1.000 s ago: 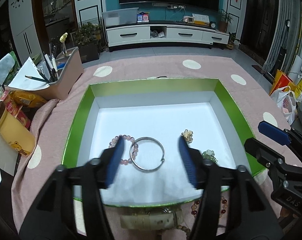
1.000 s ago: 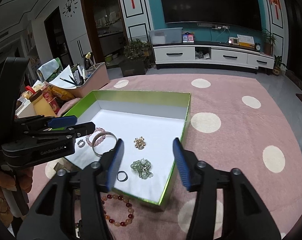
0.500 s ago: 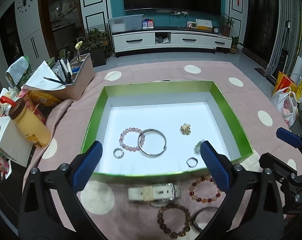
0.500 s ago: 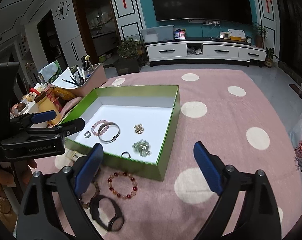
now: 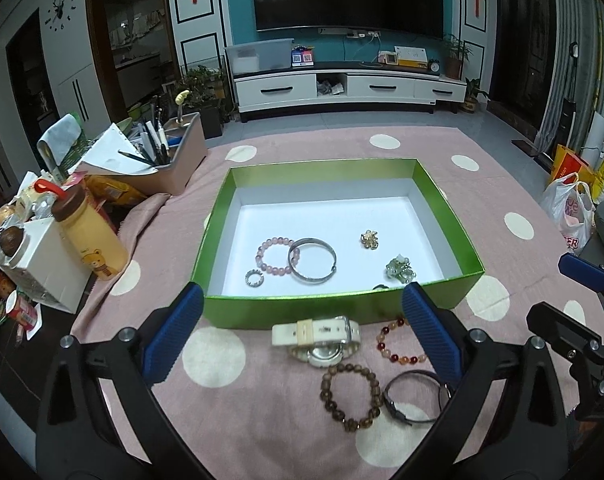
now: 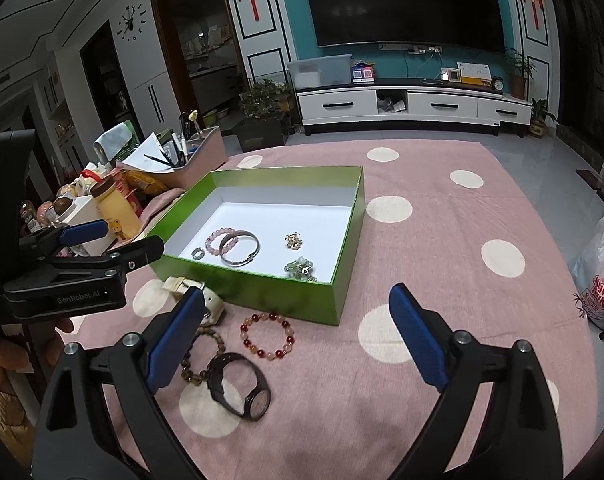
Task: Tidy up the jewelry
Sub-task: 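Move both grippers back toward the wooden bead bracelet and black watch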
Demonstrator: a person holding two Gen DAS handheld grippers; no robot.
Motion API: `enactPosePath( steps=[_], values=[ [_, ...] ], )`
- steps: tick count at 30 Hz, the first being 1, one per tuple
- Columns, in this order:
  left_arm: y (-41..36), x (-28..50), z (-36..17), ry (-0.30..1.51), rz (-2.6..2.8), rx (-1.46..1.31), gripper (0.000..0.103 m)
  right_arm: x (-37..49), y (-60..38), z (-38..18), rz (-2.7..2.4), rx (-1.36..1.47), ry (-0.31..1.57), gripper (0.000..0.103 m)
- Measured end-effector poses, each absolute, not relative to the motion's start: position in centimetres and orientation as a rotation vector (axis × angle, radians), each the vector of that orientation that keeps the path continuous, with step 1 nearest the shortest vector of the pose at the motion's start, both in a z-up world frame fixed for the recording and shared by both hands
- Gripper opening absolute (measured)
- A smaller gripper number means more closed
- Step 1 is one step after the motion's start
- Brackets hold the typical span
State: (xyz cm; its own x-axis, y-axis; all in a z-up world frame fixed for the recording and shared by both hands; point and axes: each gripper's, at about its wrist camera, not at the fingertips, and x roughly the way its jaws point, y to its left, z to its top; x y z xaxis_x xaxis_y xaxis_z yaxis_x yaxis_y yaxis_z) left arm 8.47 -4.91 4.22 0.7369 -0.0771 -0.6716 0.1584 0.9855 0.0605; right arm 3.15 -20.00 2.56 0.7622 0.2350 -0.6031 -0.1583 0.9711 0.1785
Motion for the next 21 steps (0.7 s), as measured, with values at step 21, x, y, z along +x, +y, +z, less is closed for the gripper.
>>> enactPosePath(
  steps=[21],
  values=[
    [-3.9,3.9,4.5,0.719,-0.127,0.101,0.101,-0.4,-18.7,2.9,0.245,0.1,0.675,0.093]
  ],
)
